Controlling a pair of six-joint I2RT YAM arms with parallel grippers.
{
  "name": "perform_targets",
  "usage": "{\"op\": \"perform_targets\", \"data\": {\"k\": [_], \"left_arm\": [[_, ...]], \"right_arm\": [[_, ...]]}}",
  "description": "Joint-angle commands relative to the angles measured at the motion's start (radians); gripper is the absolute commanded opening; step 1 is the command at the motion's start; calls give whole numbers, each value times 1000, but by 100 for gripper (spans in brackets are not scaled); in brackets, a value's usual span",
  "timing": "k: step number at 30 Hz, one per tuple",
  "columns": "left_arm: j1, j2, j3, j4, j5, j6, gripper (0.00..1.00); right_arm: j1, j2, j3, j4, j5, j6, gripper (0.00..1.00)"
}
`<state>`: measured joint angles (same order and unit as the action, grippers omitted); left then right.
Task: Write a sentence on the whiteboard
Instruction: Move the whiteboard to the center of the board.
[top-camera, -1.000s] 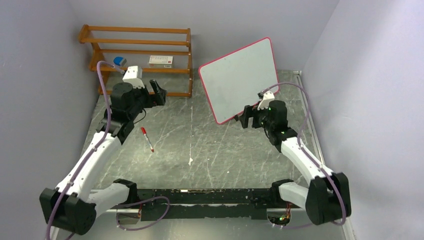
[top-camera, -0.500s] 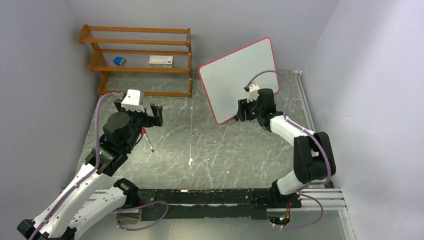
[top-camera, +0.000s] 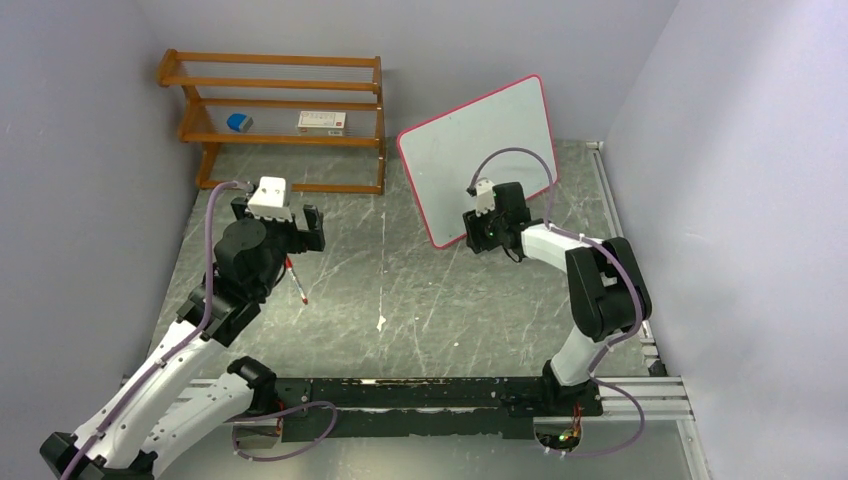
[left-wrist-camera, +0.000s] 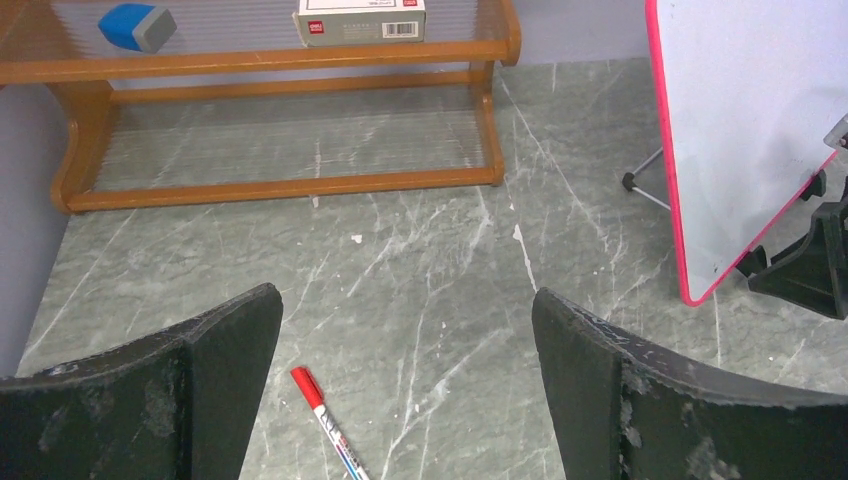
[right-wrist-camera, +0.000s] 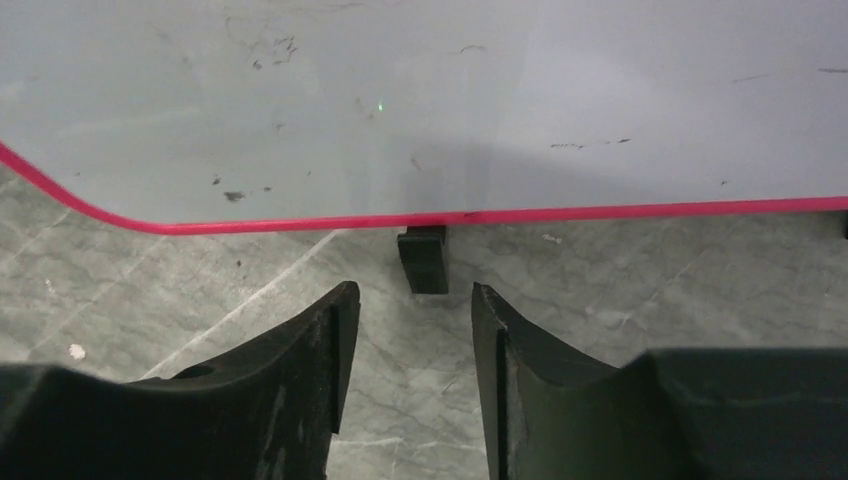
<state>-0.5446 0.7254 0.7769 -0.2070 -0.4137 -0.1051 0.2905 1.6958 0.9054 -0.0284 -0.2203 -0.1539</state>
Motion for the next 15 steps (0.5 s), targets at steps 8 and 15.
{"op": "perform_targets", "data": {"k": [8, 15], "left_arm": [[23, 10, 10, 19, 47, -3, 99], [37, 11, 12, 18, 58, -7, 99]], "right_arm": [[18, 83, 92, 23, 54, -27, 38], [90, 63, 67, 23, 84, -7, 9]]}}
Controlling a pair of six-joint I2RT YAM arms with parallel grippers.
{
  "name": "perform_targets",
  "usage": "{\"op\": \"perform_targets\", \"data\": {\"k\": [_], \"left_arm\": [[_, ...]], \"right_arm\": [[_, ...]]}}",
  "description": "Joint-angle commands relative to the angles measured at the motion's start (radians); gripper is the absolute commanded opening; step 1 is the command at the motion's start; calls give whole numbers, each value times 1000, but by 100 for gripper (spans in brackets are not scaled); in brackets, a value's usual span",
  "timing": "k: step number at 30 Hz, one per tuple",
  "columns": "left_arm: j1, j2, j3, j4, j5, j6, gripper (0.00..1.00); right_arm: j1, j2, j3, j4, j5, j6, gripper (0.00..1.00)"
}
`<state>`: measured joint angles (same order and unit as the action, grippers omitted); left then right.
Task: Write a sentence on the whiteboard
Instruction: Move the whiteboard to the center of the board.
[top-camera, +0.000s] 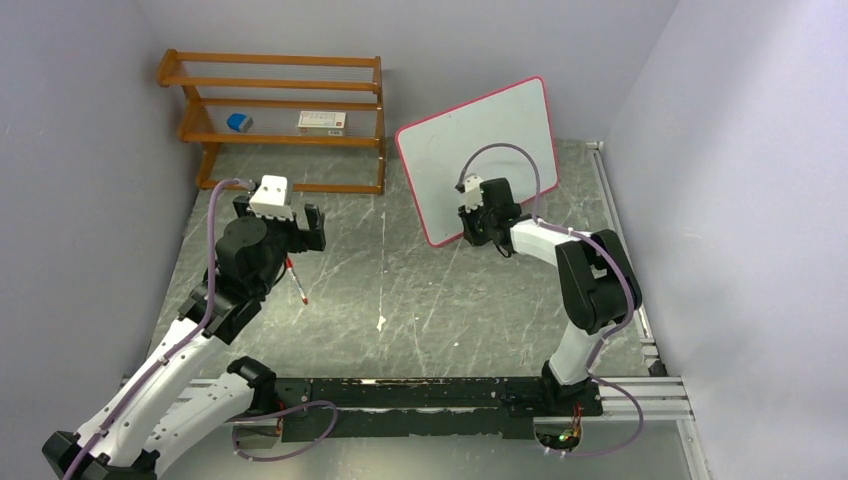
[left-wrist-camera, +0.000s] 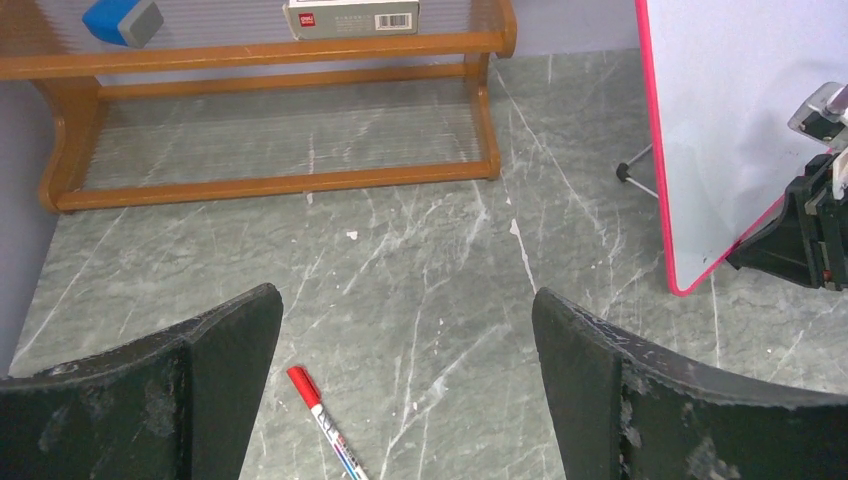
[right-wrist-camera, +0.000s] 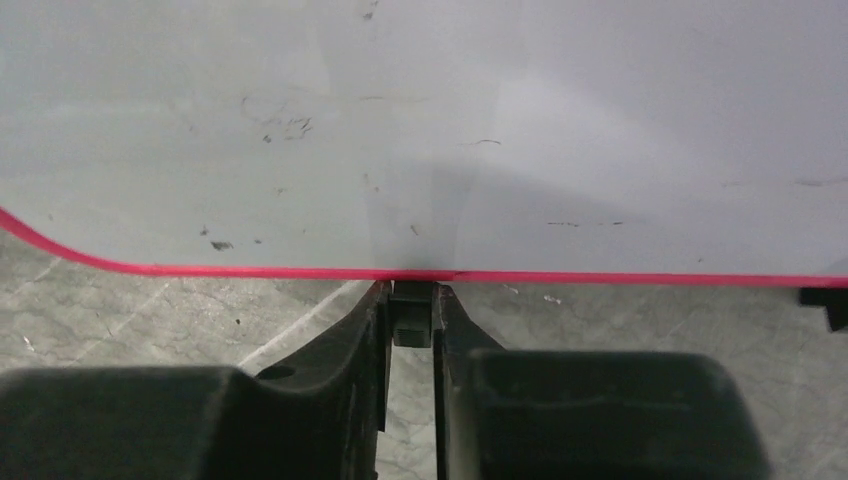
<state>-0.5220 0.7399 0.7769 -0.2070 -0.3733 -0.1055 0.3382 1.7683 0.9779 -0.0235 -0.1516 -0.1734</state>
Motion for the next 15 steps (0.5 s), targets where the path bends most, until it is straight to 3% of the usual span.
{"op": "perform_targets", "data": {"k": [1, 3, 15], "left_arm": [[16, -5, 12, 17, 18, -8, 99], [18, -8, 11, 16, 14, -11, 99], [19, -21, 13, -1, -38, -32, 99]], "right_arm": [[55, -11, -10, 14, 21, 19, 5], [86, -22, -22, 4, 31, 37, 0], [370, -120, -112, -50, 199, 297, 0]]}}
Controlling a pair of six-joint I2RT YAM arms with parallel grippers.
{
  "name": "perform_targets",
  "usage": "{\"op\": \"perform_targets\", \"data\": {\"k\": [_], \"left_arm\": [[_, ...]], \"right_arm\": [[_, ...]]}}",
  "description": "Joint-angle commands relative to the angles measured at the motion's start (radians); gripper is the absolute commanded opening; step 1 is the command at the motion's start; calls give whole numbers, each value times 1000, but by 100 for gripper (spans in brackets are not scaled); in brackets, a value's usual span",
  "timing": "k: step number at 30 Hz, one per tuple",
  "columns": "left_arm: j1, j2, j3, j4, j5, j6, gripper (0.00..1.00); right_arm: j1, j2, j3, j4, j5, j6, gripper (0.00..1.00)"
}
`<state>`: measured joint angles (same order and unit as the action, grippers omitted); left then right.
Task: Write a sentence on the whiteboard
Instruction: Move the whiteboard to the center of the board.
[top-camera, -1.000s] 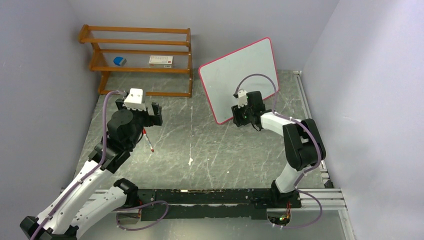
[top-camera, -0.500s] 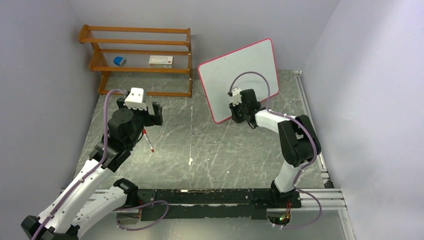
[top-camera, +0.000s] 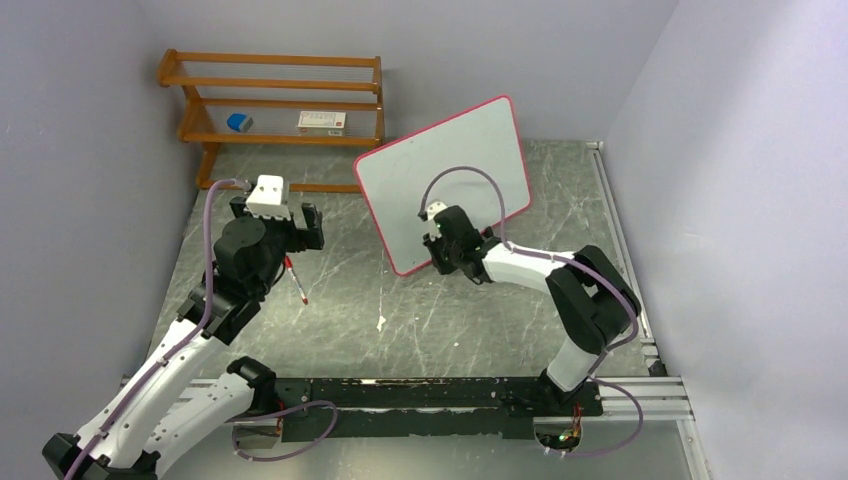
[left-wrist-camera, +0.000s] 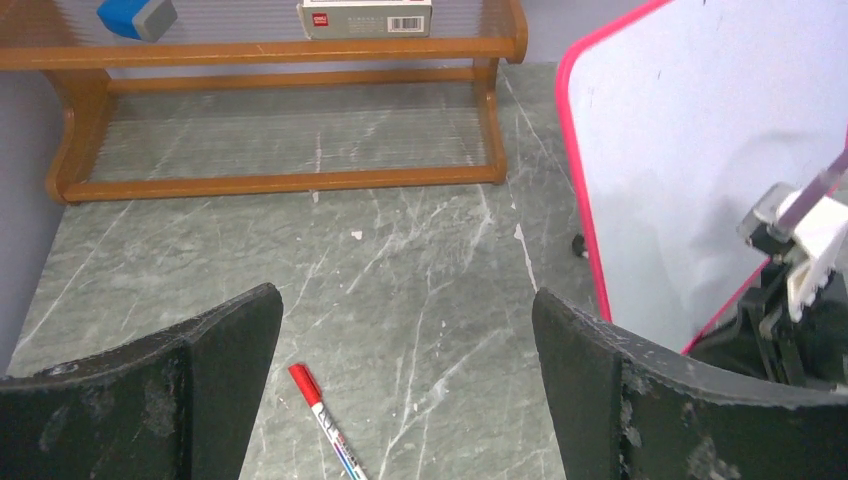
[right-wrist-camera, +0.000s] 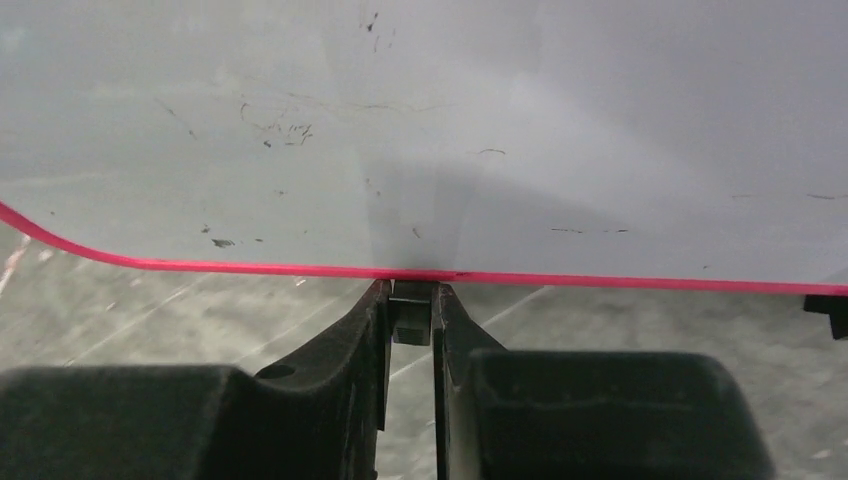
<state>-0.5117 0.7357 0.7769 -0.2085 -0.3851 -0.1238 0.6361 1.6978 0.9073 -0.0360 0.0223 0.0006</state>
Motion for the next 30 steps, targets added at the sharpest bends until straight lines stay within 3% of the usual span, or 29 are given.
{"op": "perform_targets", "data": {"k": [1, 17, 30], "left_arm": [[9, -17, 13, -1, -30, -17, 99], [19, -16, 16, -15, -89, -44, 99], [29, -5, 19, -22, -96, -56, 99]], "right_arm": [[93, -56, -49, -43, 48, 145, 0], [390, -118, -93, -103, 410, 510, 0], [501, -38, -68, -120, 512, 628, 0]]}}
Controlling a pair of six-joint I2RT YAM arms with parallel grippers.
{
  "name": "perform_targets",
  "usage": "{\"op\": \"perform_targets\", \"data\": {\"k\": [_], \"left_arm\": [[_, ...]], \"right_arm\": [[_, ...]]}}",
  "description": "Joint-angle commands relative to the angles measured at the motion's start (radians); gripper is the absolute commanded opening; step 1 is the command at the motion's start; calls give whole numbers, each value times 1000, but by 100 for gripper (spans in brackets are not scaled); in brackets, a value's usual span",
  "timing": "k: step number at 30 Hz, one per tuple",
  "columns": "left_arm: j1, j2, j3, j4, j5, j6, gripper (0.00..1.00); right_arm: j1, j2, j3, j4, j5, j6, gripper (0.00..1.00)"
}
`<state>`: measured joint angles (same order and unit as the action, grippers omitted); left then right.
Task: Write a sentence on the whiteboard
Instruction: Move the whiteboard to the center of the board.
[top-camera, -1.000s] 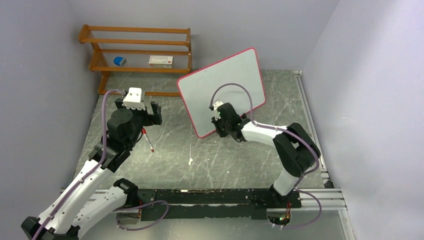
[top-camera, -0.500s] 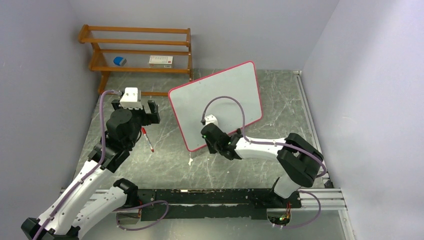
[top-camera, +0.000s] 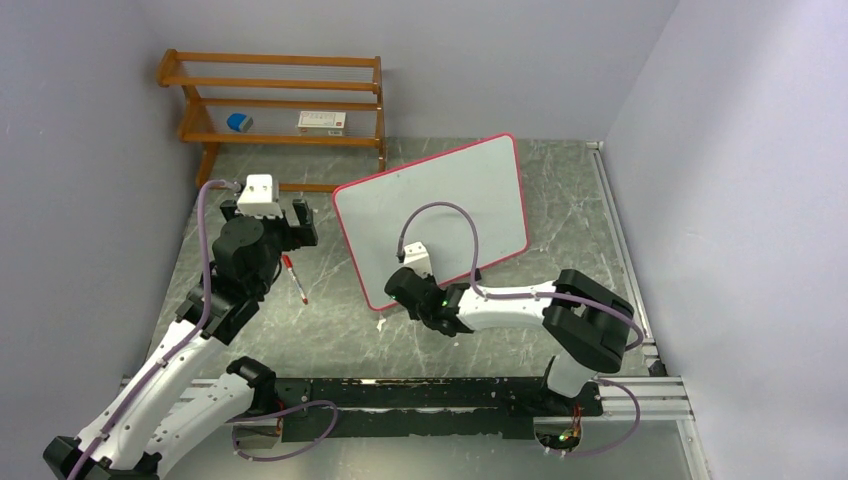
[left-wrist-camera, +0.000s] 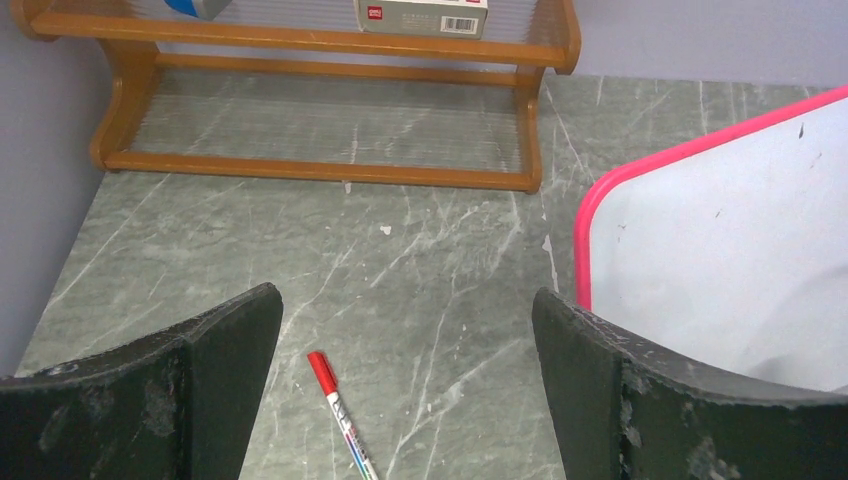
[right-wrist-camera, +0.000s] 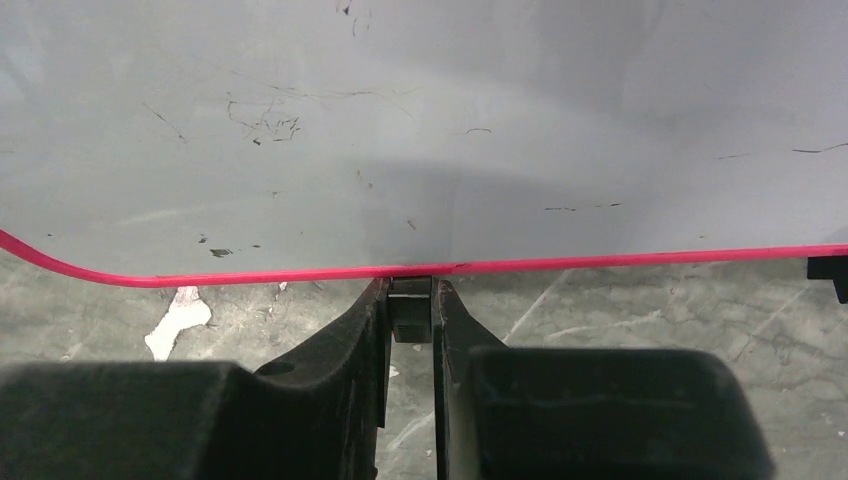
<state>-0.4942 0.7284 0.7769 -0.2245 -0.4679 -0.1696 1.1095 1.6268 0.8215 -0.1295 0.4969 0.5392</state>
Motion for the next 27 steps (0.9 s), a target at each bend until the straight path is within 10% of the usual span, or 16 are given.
{"op": "perform_targets", "data": {"k": [1, 7, 27], "left_arm": [[11, 3, 19, -7, -14, -10, 99], [14, 6, 19, -10, -21, -15, 99], [101, 48, 27, -39, -113, -91, 99]], "right_arm": [[31, 39, 18, -29, 46, 96, 3], [50, 36, 4, -25, 60, 120, 4], [64, -180, -22, -56, 112, 30, 55]]}}
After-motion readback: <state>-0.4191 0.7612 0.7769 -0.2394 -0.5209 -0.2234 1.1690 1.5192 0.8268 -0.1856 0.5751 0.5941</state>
